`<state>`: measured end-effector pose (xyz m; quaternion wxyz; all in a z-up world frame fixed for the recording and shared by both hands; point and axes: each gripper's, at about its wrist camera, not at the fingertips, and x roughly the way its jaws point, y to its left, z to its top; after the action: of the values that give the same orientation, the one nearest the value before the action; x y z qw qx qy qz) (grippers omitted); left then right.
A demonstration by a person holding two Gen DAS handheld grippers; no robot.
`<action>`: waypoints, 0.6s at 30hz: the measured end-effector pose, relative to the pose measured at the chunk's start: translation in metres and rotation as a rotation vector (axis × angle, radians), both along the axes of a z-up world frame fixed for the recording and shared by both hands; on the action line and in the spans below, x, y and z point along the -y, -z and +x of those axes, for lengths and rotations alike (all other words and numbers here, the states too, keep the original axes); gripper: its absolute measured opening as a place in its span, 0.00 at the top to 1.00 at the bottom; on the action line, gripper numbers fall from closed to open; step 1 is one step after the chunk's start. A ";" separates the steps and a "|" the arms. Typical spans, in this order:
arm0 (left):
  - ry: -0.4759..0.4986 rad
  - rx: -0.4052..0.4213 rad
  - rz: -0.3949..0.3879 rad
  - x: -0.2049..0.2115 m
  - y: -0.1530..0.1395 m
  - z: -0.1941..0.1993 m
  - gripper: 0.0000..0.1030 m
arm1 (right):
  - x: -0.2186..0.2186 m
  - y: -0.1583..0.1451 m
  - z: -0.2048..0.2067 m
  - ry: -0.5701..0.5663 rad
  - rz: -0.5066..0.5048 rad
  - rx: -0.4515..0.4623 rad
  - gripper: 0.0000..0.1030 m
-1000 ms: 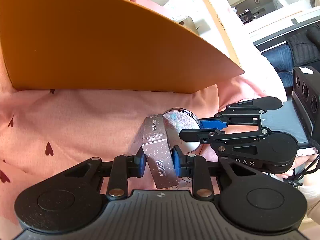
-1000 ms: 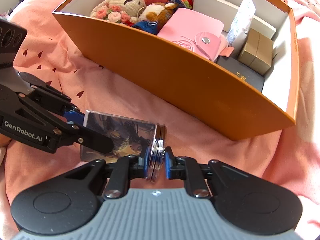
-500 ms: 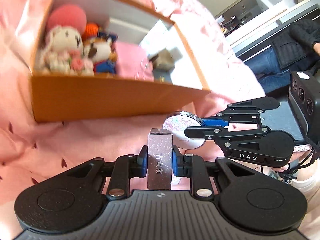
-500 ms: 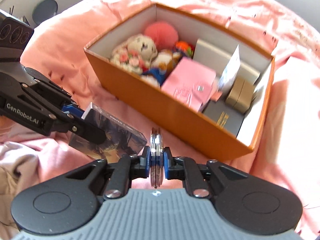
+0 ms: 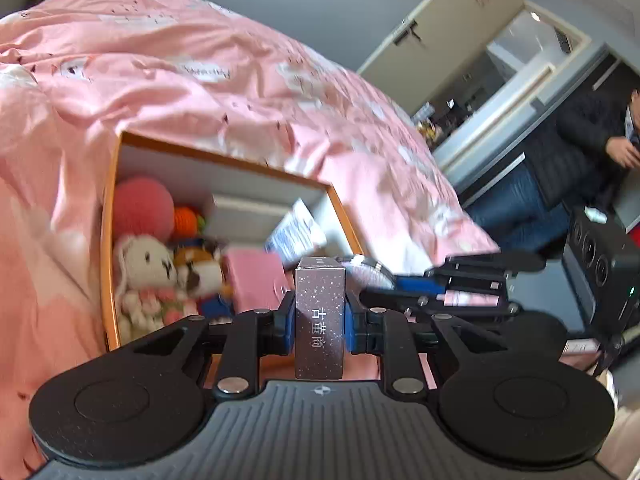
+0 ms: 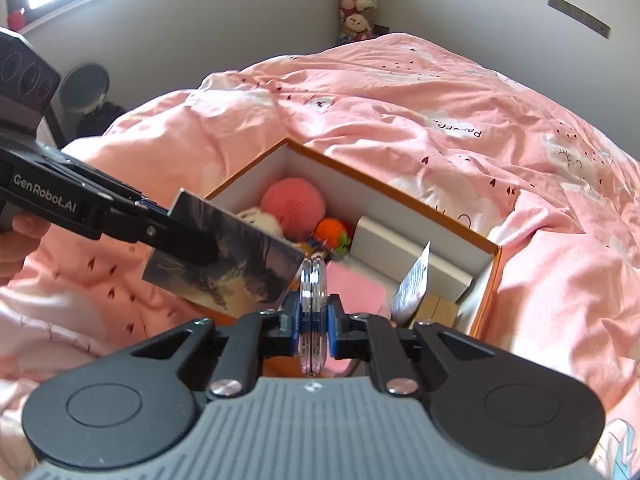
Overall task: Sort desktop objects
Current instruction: 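Lower the card box and compact into the box and open both tools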
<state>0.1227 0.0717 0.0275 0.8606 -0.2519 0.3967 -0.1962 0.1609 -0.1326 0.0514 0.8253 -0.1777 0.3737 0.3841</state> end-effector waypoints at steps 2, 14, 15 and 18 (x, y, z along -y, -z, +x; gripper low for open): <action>-0.044 -0.005 -0.023 -0.006 0.005 0.016 0.75 | -0.005 0.005 0.014 0.022 0.015 -0.012 0.86; -0.099 -0.140 -0.082 -0.030 0.066 0.100 0.75 | -0.051 0.049 0.079 -0.047 -0.106 0.102 0.86; -0.095 -0.157 -0.087 -0.033 0.071 0.105 0.75 | -0.054 0.053 0.083 -0.057 -0.119 0.103 0.86; -0.075 -0.194 -0.101 -0.039 0.082 0.119 0.75 | -0.062 0.067 0.092 -0.089 -0.166 0.117 0.86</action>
<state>0.2422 0.1107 -0.0540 0.8110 -0.3276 0.4581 -0.1581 0.2528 -0.0709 -0.0157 0.8103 -0.2840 0.3470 0.3773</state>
